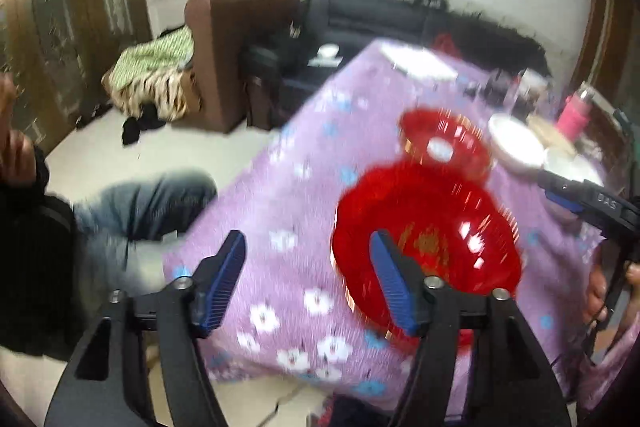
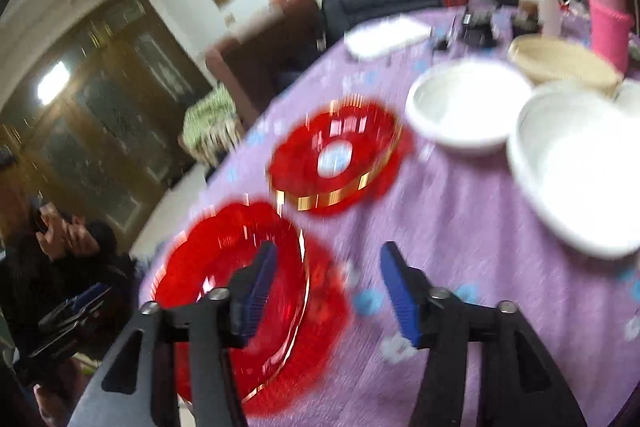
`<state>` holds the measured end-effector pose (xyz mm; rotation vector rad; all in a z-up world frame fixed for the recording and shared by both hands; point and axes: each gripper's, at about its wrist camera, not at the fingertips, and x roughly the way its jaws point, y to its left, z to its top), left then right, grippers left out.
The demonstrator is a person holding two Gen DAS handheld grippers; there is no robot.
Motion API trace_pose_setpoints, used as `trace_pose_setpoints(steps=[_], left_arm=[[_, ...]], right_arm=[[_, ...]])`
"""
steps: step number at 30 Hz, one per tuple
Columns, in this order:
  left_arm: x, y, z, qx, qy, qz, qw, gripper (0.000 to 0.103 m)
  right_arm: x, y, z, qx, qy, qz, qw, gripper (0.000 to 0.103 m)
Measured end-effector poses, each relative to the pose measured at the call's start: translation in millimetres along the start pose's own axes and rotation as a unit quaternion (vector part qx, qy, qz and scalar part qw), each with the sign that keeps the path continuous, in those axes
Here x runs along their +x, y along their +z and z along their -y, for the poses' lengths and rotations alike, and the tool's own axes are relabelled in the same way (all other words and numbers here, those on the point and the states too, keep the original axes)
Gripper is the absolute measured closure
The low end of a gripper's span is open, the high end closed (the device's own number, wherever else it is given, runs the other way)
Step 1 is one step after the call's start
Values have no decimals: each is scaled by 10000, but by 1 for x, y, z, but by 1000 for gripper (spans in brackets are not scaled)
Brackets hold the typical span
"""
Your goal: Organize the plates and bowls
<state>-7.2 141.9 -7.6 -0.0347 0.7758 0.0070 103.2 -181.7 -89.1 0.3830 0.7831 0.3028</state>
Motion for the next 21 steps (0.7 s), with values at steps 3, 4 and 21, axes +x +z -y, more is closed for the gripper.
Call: trace_pose_setpoints(steps=[3, 4, 21], left_arm=[[13, 45, 4, -9, -228, 16, 9997, 23], [29, 65, 9, 22, -391, -139, 9991, 23], [247, 129, 100, -220, -818, -2698, 9592, 23]], right_arm=[[0, 24, 12, 374, 153, 35, 9992, 40], [6, 33, 17, 570, 264, -39, 9980, 40], [103, 64, 58, 1718, 155, -943, 9805, 41]])
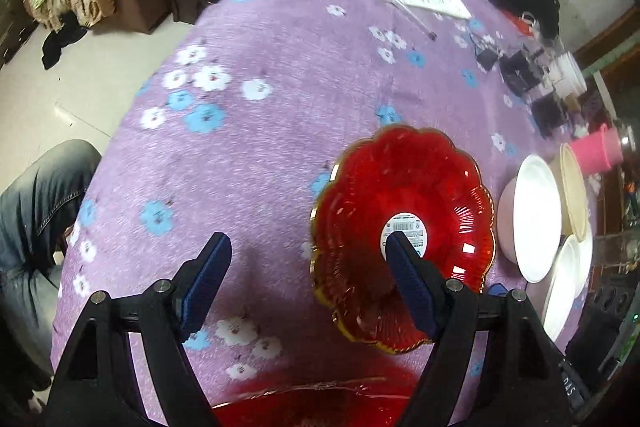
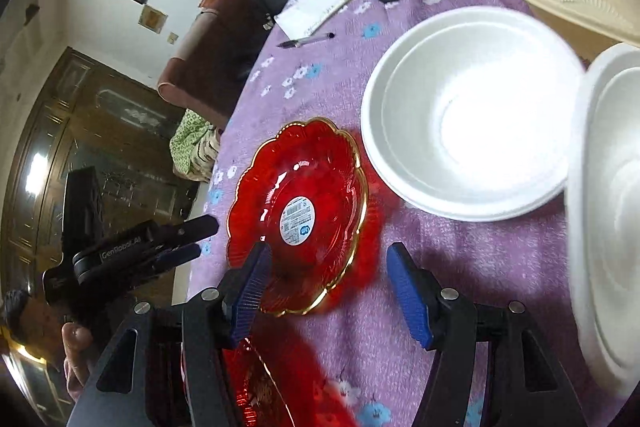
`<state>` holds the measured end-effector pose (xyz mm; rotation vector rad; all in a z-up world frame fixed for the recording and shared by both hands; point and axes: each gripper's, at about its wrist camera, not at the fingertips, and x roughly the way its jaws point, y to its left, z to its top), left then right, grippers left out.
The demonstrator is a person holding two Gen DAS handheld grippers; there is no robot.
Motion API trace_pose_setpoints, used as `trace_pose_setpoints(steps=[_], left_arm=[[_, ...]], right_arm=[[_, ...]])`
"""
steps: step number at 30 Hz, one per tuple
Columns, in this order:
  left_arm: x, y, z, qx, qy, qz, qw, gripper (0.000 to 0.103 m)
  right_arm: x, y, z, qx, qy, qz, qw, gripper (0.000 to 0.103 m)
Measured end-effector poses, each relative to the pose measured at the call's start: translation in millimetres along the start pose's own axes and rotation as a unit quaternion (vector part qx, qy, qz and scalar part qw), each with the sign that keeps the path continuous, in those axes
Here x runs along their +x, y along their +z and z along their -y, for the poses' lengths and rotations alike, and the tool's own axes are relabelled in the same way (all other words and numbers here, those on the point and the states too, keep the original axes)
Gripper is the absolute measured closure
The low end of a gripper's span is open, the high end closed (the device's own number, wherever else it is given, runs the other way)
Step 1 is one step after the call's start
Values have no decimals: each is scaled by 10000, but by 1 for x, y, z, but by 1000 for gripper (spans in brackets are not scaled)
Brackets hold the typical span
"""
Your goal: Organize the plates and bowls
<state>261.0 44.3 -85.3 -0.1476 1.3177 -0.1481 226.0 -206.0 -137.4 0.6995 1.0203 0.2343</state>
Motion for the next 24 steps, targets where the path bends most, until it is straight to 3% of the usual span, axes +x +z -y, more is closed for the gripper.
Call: trace_pose_setpoints(steps=[8, 14, 16, 18, 20, 21, 22, 24], left_arm=[[23, 12, 3, -4, 84, -297, 9995, 23], [37, 8, 14, 143, 136, -393, 9990, 23], [36, 6, 17, 214, 253, -319, 9989, 30], [35, 3, 21, 313, 415, -246, 9983, 53], [32, 3, 21, 318, 510, -168, 9980, 70], [31, 3, 21, 305, 405, -140, 9986, 79], [30, 2, 22, 314, 412, -142, 9986, 79], [30, 1, 27, 343, 511, -86, 9981, 79]], right_arm=[[34, 6, 4, 272, -14, -367, 9990, 43], [37, 6, 12, 246, 125, -196, 9994, 47], [38, 5, 8, 68, 92, -174, 9998, 47], [38, 3, 4, -46, 12, -159, 9999, 47], [38, 1, 1, -126, -138, -78, 9998, 61], [38, 0, 1, -173, -415, 24, 9990, 89], [41, 1, 3, -195, -420, 35, 9989, 94], [43, 2, 7, -140, -276, 81, 9995, 95]])
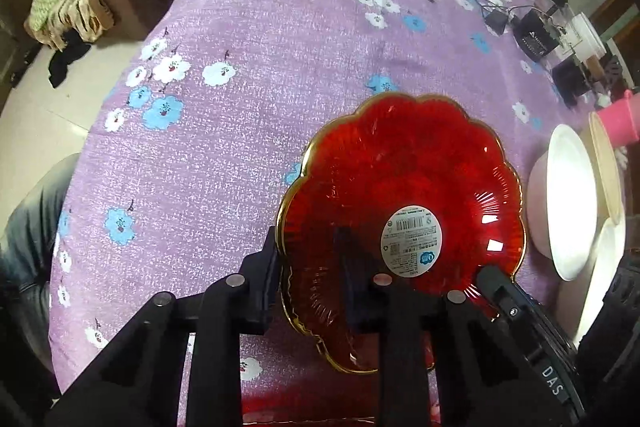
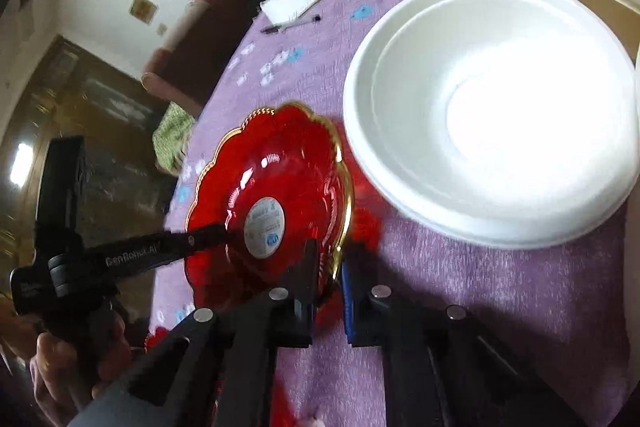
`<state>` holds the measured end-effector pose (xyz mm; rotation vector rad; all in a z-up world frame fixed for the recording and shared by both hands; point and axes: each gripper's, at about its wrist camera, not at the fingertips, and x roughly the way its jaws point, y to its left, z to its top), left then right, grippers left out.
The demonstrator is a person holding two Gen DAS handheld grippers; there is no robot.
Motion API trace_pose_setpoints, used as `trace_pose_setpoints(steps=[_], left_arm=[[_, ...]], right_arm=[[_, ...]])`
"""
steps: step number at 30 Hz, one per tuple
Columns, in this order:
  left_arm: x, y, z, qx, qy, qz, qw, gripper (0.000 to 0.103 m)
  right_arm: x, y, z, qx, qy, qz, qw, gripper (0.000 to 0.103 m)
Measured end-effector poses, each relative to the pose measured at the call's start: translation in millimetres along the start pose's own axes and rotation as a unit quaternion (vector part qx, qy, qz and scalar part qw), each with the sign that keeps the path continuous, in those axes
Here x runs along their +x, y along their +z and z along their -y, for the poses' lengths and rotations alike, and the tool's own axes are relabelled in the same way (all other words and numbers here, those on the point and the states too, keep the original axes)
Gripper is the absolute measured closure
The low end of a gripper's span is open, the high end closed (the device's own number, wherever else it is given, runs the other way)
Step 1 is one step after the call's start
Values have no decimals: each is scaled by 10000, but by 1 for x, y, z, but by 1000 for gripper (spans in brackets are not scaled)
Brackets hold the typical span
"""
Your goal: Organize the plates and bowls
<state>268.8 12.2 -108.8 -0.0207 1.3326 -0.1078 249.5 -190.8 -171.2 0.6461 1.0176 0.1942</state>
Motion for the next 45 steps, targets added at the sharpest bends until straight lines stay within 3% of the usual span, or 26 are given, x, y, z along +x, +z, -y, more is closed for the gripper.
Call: trace_pose_setpoints(steps=[8, 14, 21, 26, 32, 36, 45], left_arm=[[-32, -5, -4, 21, -23, 403, 9992, 83], [-81, -18, -4, 138, -42, 931, 9956, 82], [-127, -65, -21, 172, -78, 1298, 9914, 82], [-127, -113, -40, 155, -17, 1181, 9929, 82], [-106, -158, -59, 76, 100, 825, 9965, 81], [-90, -173, -64, 6, -25, 611, 9981, 81], [-76, -185, -67, 20, 117, 543, 9985, 80]], right_arm=[[-13, -1, -5, -13, 186, 154, 9997, 95], [-50, -9, -33, -310, 330, 590, 9972, 95], [-97, -40, -68, -710, 486, 827, 9929, 94], [-111, -76, -81, -964, 510, 694, 9916, 94], [-96, -121, -82, -1185, 375, 242, 9919, 94], [-86, -141, -76, -1239, 198, 9, 9921, 94], [-81, -157, -77, -1471, -124, 44, 9890, 94]])
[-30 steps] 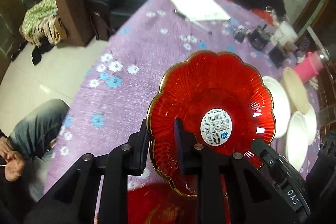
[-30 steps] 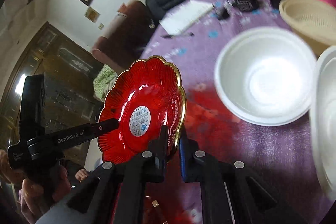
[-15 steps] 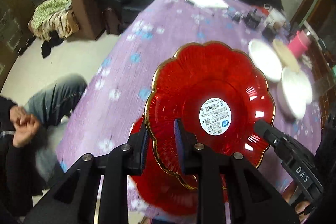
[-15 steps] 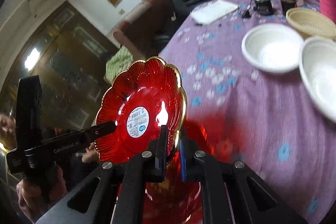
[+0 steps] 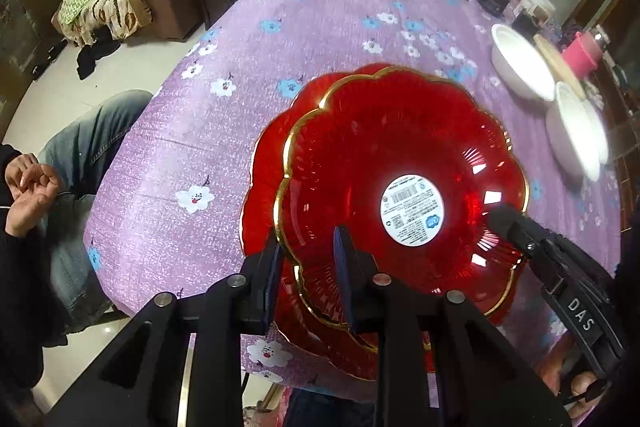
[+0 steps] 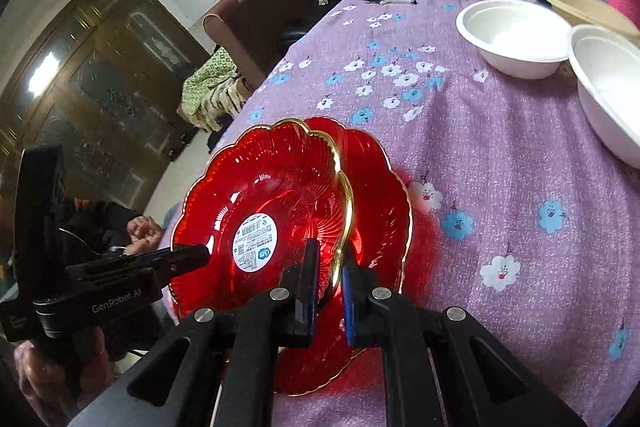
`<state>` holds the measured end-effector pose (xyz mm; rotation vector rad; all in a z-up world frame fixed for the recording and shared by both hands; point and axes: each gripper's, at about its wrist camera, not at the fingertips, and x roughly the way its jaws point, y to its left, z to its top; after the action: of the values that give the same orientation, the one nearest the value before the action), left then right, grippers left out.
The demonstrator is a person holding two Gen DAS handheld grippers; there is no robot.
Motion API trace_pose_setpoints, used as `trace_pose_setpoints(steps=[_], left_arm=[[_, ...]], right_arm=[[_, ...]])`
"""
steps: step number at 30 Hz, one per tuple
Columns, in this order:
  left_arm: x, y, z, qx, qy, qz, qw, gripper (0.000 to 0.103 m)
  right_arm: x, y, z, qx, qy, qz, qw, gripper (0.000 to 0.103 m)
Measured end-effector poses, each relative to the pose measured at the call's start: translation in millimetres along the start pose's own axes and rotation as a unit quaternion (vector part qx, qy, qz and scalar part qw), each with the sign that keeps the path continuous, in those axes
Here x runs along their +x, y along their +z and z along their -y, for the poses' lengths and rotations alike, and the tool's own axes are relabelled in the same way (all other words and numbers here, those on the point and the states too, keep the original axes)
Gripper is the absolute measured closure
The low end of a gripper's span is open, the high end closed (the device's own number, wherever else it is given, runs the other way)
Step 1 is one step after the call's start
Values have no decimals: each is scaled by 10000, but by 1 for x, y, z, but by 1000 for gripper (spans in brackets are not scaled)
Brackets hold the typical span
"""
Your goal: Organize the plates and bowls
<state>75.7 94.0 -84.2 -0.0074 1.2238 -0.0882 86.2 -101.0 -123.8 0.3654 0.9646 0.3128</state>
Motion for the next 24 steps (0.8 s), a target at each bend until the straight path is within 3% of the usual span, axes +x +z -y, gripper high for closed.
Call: trace_pose_setpoints(steps=[2, 6, 9, 11, 14, 15, 16, 18, 19, 21, 24], left_arm=[[2, -2, 3, 98, 163, 14, 9998, 80], [-12, -3, 1, 190, 443, 275, 9985, 80], [-43, -5, -3, 170, 582, 745, 9954, 80], [-64, -8, -6, 139, 600, 1079, 9922, 80], [-87, -13, -6, 19, 429, 1482, 9880, 80], [-92, -16, -4, -9, 407, 1621, 9859, 80], [-96, -20, 0, -51, 383, 1787, 9831, 80], [-101, -29, 7, -156, 310, 2110, 9769, 79], [-101, -38, 14, -203, 252, 2325, 9721, 76], [-99, -52, 28, -196, 90, 2582, 9659, 48], [-87, -73, 66, 197, -168, 2751, 9611, 41]], right_arm=[[0, -2, -2, -50, -76, 27, 10000, 94], [-1, -2, -9, -478, -500, 118, 9975, 84], [-11, 6, -10, -594, -484, 130, 9970, 68], [-34, 15, -9, -733, -493, 565, 9945, 67], [-83, 25, 3, -604, -62, 1404, 9882, 59], [-100, 25, 10, -505, 132, 1804, 9822, 52], [-118, 21, 18, -418, 262, 2302, 9719, 37], [-141, 10, 31, -262, 239, 3071, 9510, 16], [-149, -1, 40, -203, 151, 3409, 9397, 14], [-156, -16, 53, -254, -16, 3658, 9303, 14], [-158, -40, 75, -394, -482, 3673, 9280, 14]])
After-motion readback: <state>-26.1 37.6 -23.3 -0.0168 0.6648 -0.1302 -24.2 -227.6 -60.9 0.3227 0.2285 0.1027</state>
